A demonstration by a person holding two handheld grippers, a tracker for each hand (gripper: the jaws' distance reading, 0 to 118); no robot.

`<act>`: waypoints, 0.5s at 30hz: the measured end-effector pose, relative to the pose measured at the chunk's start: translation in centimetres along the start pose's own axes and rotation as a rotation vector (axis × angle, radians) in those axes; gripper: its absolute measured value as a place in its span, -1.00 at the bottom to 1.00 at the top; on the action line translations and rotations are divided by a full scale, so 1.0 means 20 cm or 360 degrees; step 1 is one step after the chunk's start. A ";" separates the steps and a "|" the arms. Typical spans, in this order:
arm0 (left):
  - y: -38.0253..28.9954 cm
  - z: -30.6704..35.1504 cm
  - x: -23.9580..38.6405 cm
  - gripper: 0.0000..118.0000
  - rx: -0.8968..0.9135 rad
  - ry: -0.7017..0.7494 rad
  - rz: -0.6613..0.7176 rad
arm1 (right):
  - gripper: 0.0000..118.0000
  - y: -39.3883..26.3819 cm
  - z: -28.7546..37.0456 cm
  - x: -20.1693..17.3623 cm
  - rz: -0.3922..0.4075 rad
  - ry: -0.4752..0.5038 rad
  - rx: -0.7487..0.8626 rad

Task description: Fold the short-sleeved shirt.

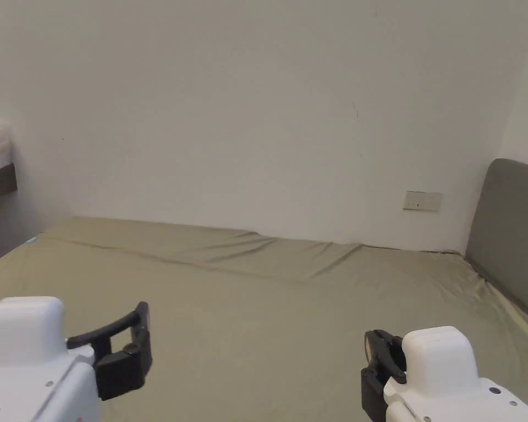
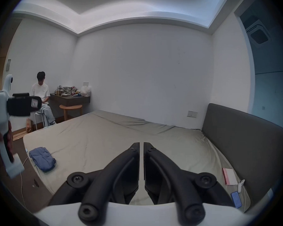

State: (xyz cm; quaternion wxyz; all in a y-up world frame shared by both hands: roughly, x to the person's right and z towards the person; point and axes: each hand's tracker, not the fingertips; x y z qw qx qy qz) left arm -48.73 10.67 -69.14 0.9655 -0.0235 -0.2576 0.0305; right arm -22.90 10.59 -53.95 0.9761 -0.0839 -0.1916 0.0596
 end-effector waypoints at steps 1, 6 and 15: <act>-0.02 0.00 0.07 0.79 -0.0030 -0.0068 0.0012 | -0.74 -0.01 0.02 0.00 0.0010 -0.0059 0.0020; -0.08 -0.03 0.28 0.85 -0.0117 -0.0181 0.0063 | -0.74 -0.01 0.09 0.02 0.0083 -0.0124 0.0055; -0.03 -0.01 0.35 0.95 -0.0100 -0.0231 0.0123 | 0.40 0.00 0.10 0.09 0.0020 -0.0118 0.0041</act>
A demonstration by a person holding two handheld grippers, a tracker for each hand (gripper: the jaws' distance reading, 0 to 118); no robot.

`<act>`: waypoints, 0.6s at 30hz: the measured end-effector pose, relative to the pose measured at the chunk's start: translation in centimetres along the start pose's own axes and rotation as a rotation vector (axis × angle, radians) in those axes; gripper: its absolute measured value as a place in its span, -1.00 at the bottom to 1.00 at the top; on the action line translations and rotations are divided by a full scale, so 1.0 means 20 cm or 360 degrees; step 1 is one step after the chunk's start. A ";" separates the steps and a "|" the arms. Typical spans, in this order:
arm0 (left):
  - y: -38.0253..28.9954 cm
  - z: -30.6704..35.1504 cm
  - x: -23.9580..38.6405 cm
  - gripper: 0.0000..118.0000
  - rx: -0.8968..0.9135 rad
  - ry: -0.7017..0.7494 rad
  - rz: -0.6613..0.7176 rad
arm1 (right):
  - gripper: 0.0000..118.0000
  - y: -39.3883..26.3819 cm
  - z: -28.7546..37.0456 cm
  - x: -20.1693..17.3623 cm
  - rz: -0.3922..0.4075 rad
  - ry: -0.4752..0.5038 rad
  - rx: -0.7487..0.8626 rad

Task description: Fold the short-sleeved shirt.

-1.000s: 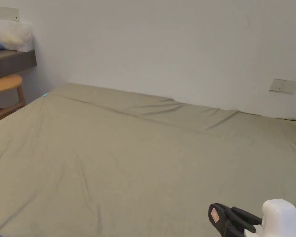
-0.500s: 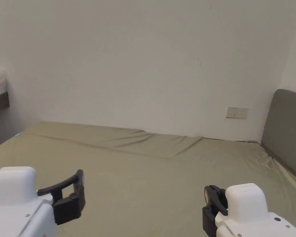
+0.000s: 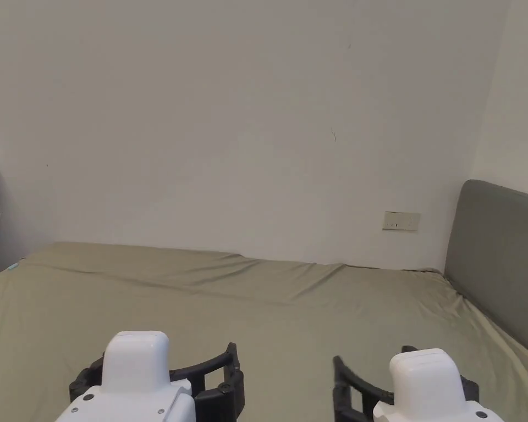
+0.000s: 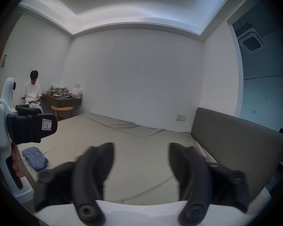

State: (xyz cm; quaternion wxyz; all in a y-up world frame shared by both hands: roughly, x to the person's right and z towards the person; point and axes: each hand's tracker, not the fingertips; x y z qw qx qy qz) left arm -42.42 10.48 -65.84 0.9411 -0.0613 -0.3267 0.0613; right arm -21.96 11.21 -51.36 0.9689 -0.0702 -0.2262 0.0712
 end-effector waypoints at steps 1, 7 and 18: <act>0.01 0.01 0.02 0.98 0.0013 -0.0003 0.0006 | 0.67 0.00 0.00 0.00 -0.0016 0.0014 0.0014; 0.04 0.06 0.08 1.00 0.0147 0.0078 -0.0228 | 1.00 0.03 0.01 0.02 -0.0073 -0.0002 0.0023; 0.08 0.07 0.08 1.00 0.0039 0.0163 -0.0114 | 1.00 0.07 0.05 0.04 -0.0095 0.0003 0.0052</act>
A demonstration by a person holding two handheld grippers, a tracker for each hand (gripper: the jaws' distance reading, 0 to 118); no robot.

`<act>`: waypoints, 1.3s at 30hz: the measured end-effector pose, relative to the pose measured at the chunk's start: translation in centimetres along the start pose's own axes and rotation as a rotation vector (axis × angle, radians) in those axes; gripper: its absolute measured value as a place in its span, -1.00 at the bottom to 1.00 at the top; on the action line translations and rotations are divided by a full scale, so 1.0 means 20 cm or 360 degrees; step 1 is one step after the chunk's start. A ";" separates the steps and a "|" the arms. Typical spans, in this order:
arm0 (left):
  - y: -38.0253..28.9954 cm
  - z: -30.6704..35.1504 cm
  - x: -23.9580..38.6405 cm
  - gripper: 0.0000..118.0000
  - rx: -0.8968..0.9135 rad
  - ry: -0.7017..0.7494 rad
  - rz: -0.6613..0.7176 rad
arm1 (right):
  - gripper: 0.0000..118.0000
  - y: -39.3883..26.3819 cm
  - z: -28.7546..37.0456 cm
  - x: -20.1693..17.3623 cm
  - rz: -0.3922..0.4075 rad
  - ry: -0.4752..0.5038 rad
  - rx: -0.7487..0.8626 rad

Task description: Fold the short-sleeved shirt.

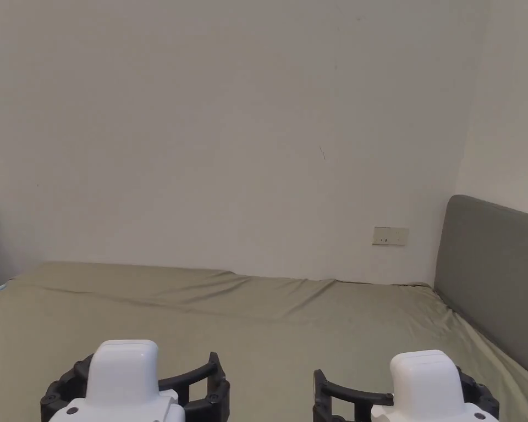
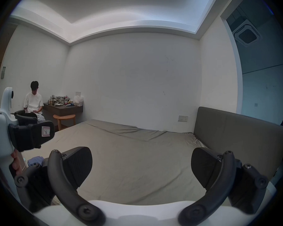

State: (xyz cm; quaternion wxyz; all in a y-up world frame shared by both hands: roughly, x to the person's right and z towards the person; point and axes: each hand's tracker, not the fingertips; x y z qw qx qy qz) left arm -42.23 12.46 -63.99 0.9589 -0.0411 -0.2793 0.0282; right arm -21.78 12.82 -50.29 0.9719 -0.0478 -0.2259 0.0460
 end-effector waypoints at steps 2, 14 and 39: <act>0.02 -0.01 -0.02 1.00 -0.0026 -0.0007 0.0042 | 1.00 0.00 0.00 0.00 0.0045 -0.0047 0.0009; 0.06 -0.01 -0.03 1.00 -0.0028 0.0044 0.0025 | 1.00 0.02 0.01 -0.01 0.0053 -0.0076 0.0037; 0.07 -0.01 0.00 1.00 -0.0061 0.0126 -0.0054 | 1.00 0.03 0.02 0.02 0.0063 -0.0099 0.0046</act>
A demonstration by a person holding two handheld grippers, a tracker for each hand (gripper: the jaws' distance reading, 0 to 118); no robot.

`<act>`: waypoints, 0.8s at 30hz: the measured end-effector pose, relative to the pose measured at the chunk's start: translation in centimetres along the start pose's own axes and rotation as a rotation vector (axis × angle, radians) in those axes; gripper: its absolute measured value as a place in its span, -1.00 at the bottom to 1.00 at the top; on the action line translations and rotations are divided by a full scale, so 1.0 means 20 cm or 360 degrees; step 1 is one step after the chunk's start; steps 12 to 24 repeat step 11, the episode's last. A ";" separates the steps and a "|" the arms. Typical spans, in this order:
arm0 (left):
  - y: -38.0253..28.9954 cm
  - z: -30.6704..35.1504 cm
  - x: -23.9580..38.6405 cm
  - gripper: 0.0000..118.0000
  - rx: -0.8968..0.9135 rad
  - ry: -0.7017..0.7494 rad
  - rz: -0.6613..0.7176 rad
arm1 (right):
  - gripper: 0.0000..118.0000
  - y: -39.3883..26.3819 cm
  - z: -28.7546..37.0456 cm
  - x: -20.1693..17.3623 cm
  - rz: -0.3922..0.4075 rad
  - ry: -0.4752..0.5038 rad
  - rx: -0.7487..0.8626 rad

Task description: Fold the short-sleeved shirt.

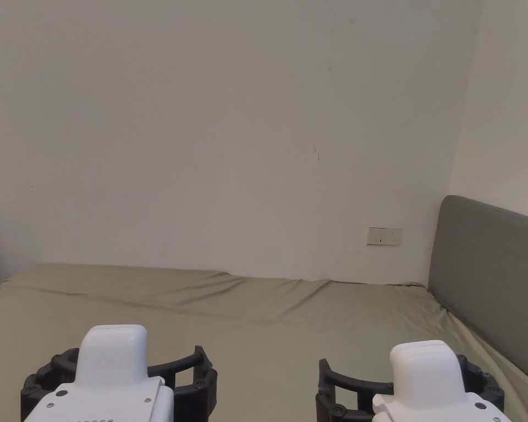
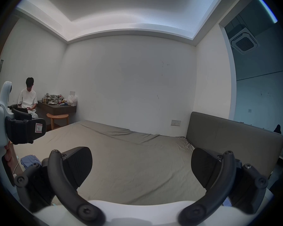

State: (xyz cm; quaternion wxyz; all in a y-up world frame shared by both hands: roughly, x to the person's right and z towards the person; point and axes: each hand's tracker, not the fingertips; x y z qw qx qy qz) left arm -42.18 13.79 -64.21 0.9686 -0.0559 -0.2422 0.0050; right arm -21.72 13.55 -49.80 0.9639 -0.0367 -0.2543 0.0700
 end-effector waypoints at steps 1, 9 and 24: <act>0.00 0.00 -0.01 1.00 -0.0001 -0.0003 0.0009 | 1.00 0.00 0.00 0.00 -0.0003 -0.0001 0.0001; 0.00 -0.01 -0.02 1.00 -0.0007 0.0011 0.0011 | 1.00 0.00 -0.01 0.01 -0.0010 -0.0012 -0.0001; 0.01 -0.01 -0.02 1.00 -0.0006 0.0010 0.0010 | 1.00 0.00 0.00 0.01 -0.0014 -0.0007 0.0002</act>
